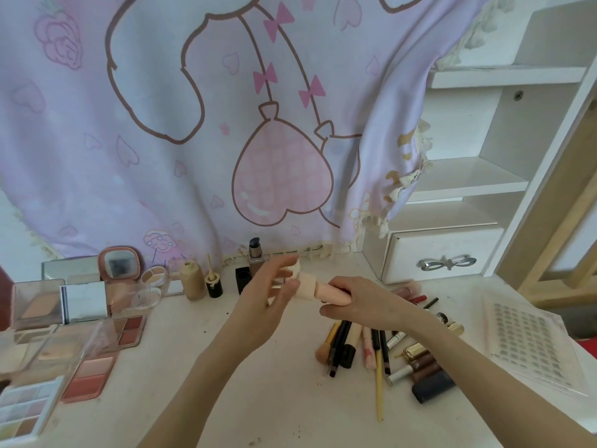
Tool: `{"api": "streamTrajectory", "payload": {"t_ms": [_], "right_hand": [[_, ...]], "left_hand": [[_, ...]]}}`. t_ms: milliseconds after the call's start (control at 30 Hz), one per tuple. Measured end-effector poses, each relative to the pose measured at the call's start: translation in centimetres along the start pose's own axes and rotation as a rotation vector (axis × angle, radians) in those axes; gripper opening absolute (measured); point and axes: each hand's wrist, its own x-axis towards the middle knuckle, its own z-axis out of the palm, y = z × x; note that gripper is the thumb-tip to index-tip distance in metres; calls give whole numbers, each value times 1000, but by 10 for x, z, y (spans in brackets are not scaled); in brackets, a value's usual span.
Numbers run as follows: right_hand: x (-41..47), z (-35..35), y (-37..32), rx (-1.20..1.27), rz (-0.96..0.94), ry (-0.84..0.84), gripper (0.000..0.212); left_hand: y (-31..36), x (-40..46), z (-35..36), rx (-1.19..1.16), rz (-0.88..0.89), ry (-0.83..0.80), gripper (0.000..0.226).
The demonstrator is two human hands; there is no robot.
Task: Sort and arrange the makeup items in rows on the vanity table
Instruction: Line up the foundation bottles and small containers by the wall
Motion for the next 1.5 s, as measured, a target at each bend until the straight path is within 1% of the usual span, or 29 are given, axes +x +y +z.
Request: {"api": "streamTrajectory", "payload": {"t_ms": [67, 100, 133, 200, 233, 300, 367, 433, 467, 533, 633, 700, 767, 833, 867, 967, 1000, 1067, 1133, 1267, 1367, 1433, 1500], "right_hand": [[-1, -4, 6, 69, 0, -20, 16], [-2, -6, 8, 90, -2, -40, 16], [-3, -7, 9, 89, -5, -58, 19], [-5, -6, 11, 62, -9, -71, 25], [-5, -5, 11, 54, -9, -63, 25], [-8, -6, 11, 73, -3, -57, 25], [-10, -10, 12, 104, 4, -78, 26], [-13, -15, 12, 185, 6, -134, 23], [-15, -16, 12, 273, 3, -178, 24], [-18, -17, 12, 446, -18, -267, 35], [-20, -18, 14, 521, -33, -311, 46], [-21, -19, 14, 558, -26, -310, 45], [-23, -20, 15, 581, -19, -298, 35], [-24, -22, 15, 540, -12, -262, 29], [-24, -21, 16, 501, -11, -240, 29], [-24, -21, 19, 407, -23, -194, 32], [-24, -21, 20, 377, -31, -184, 32], [-25, -22, 24, 296, -42, -157, 25], [-25, -23, 30, 240, -21, -141, 21], [-22, -25, 44, 227, 87, -96, 30], [-12, -30, 51, 166, 137, 2, 41], [0, -33, 55, 130, 137, 81, 44], [13, -35, 58, 34, 94, 139, 44]], "left_hand": [[-1, -1, -2, 85, 130, -160, 37], [-1, 1, -2, 133, 149, -208, 38], [0, 3, -1, 173, 139, -216, 37], [2, 8, 0, 218, 72, -179, 30], [2, 10, 0, 218, 46, -157, 30], [4, 11, 3, 161, 34, -134, 42], [6, 9, 4, 112, 70, -150, 56], [7, 7, 5, 196, 173, -187, 60], [6, 6, 5, 264, 218, -199, 55], [6, 8, 3, 340, 255, -191, 41], [6, 14, -1, 382, 188, -205, 30], [7, 15, -1, 386, 138, -226, 25], [9, 15, 0, 345, 105, -207, 10], [13, 14, 4, 287, 72, -165, 14], [13, 14, 6, 257, 47, -146, 15], [13, 13, 8, 172, -34, -114, 8], [11, 13, 9, 150, -50, -108, 12], [8, 13, 11, 121, -81, -81, 16], [4, 14, 12, 93, -120, -20, 17], [-10, 15, 18, 74, -199, 102, 16], [-19, 13, 33, 101, -235, 129, 22], [-25, 13, 46, 153, -245, 132, 28], [-30, 16, 59, 200, -253, 151, 30]]}}
